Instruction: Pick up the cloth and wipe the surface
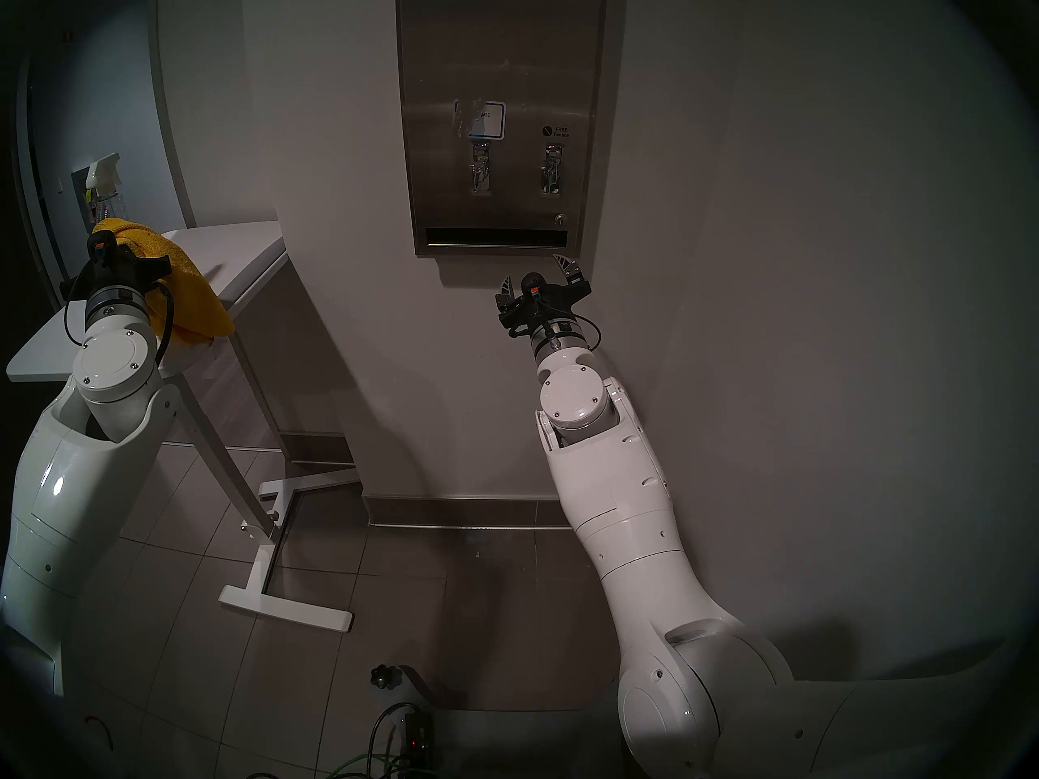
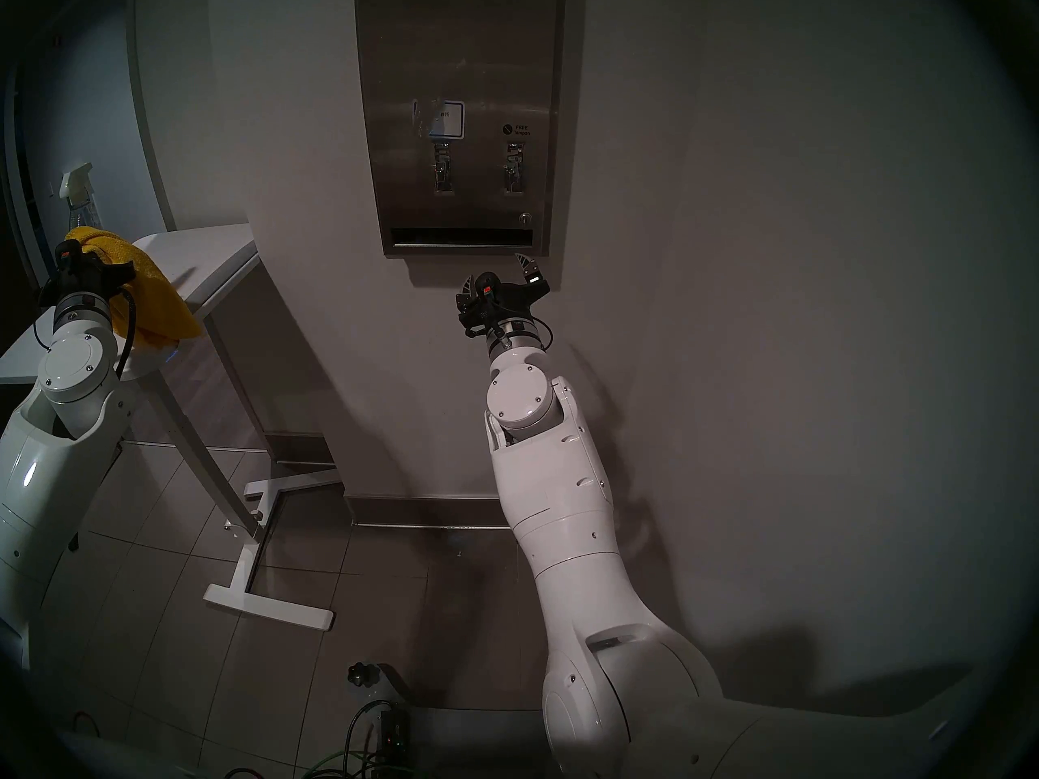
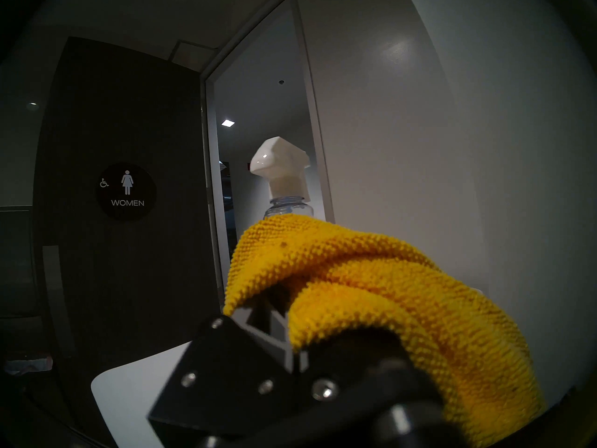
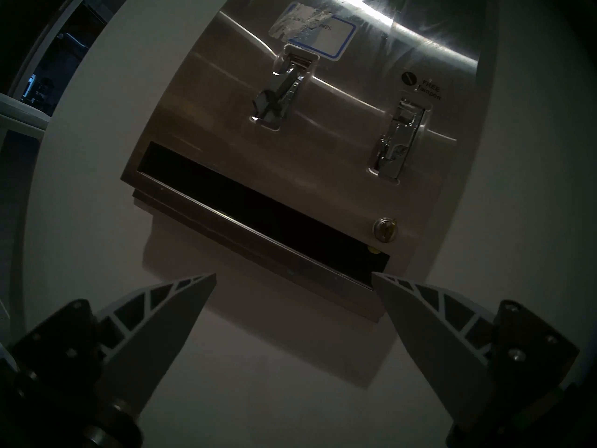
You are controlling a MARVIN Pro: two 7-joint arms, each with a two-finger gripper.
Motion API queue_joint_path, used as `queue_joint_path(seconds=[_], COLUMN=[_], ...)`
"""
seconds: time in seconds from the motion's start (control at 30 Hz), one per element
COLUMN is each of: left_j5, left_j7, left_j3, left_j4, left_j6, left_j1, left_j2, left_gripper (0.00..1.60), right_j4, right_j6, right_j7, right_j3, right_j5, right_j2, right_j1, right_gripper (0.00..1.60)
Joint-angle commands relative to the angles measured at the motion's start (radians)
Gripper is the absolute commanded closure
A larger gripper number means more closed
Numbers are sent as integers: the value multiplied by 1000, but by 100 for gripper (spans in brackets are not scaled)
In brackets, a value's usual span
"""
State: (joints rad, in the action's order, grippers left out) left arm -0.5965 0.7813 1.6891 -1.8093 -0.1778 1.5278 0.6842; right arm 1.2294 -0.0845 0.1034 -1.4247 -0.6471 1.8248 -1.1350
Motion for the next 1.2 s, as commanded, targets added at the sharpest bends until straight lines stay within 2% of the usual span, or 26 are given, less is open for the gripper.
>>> queue_joint_path(seconds=[0.0,0.03,0.07,0.23,0.27,0.33,0.4,0.5,0.57,0.6,0.67,0.73,0.83,0.9,0.93,0.97,1.0,1.03,1.07,1.17], left_j5=[17,17,20,22,23,25,26,36,39,39,52,69,80,84,54,58,58,17,-20,-45], left_j7=[-11,-11,-15,-23,-27,-30,-31,-30,-31,-32,-25,-13,-2,18,34,45,45,51,62,101], left_j3=[6,6,-4,-6,-14,-20,-27,-54,-62,-55,-78,-85,-102,-114,-113,-120,-120,-120,-132,-147], left_j4=[8,8,22,39,55,67,77,115,127,123,148,158,179,188,190,190,190,186,182,166], left_j6=[15,15,16,20,21,25,26,27,30,36,36,45,54,27,-21,-40,-40,-88,-95,-156], left_j1=[-106,-106,-136,-150,-171,-183,-196,-247,-260,-242,-279,-274,-301,-311,-325,-322,-322,-328,-305,-292], left_j2=[-52,-52,-54,-68,-70,-72,-70,-60,-58,-65,-54,-56,-47,-45,-27,-30,-30,-8,5,31], left_gripper=[160,160,160,160,160,160,160,160,160,160,160,160,160,160,160,160,160,160,160,160], right_j4=[10,10,0,-10,-19,-26,-31,-52,-61,-56,-74,-76,-93,-102,-112,-113,-113,-126,-131,-150], right_j6=[-11,-11,-11,-9,-8,-7,-7,-5,-4,-3,-2,-1,1,2,3,3,3,3,3,3], right_j7=[113,113,161,208,248,278,300,384,415,398,463,467,522,549,575,578,578,613,628,675], right_j3=[32,32,45,56,66,74,79,101,110,102,120,117,128,132,137,136,136,144,144,150], right_j5=[-15,-15,-17,-22,-24,-27,-27,-29,-29,-32,-30,-34,-35,-37,-37,-39,-39,-38,-40,-42], right_j2=[7,7,5,8,8,9,9,8,7,13,11,17,20,23,25,28,28,28,32,38], right_j1=[36,36,38,38,40,41,42,48,51,48,54,53,58,61,65,65,65,70,71,78], right_gripper=[0,0,0,0,0,0,0,0,0,0,0,0,0,0,0,0,0,0,0,0])
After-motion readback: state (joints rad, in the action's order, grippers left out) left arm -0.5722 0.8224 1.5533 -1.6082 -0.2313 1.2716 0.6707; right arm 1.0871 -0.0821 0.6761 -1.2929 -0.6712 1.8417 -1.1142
